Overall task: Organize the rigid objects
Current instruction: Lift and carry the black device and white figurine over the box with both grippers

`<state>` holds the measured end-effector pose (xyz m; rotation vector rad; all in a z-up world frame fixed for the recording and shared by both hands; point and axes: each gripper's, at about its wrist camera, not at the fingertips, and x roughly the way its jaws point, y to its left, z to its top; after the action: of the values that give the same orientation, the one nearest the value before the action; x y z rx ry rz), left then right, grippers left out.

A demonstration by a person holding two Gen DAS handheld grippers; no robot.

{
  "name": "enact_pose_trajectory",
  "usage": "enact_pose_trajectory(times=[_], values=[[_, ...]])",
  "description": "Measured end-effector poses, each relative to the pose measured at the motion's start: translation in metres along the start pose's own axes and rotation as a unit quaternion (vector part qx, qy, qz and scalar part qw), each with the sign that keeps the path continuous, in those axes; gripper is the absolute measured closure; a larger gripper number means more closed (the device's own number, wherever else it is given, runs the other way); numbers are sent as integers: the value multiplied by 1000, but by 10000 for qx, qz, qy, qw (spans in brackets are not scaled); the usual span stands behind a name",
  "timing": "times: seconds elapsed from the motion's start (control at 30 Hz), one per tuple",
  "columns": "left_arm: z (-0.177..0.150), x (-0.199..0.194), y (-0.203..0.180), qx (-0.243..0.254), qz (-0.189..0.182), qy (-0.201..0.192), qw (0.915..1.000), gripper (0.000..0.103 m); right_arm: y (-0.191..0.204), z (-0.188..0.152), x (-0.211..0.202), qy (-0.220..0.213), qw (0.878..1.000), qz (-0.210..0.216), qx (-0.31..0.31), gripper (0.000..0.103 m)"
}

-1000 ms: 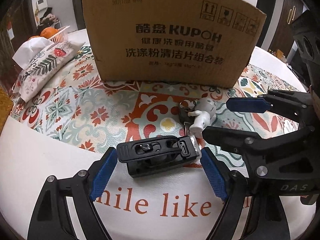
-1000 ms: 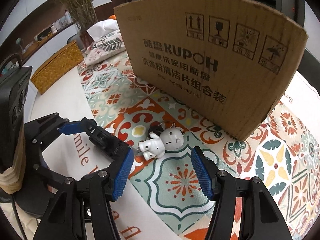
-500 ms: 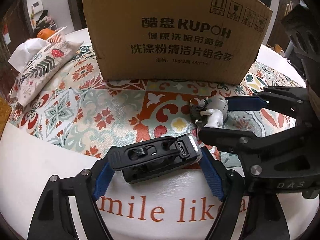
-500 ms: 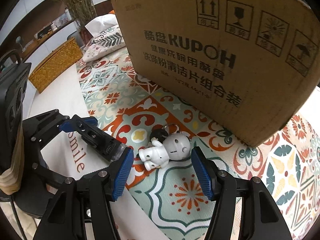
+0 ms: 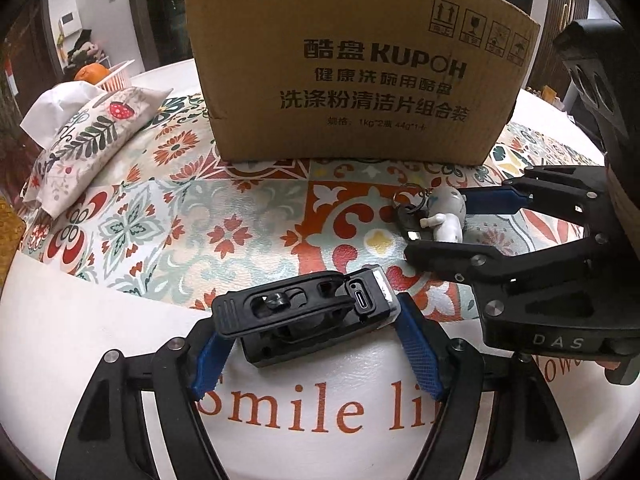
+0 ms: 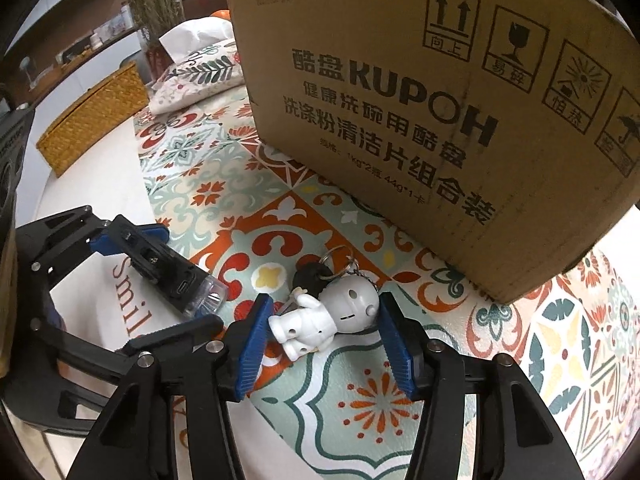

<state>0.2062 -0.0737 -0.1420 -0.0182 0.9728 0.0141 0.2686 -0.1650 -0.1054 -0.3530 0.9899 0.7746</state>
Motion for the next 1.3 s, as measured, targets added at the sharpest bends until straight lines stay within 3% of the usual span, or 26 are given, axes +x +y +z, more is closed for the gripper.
enact_pose_trajectory(times=[0.43, 0.87, 1.3], values=[[9, -26, 11, -10, -17, -473, 9989, 27, 4, -9, -19, -260, 9974, -314, 602, 49], [20, -62, 26, 52, -52, -989, 9951, 27, 16, -8, -53, -705, 9857, -825, 1292, 49], [45, -91, 36, 117, -182, -1412, 9897, 27, 31, 1, -105, -1216, 9609, -1713, 1802, 49]])
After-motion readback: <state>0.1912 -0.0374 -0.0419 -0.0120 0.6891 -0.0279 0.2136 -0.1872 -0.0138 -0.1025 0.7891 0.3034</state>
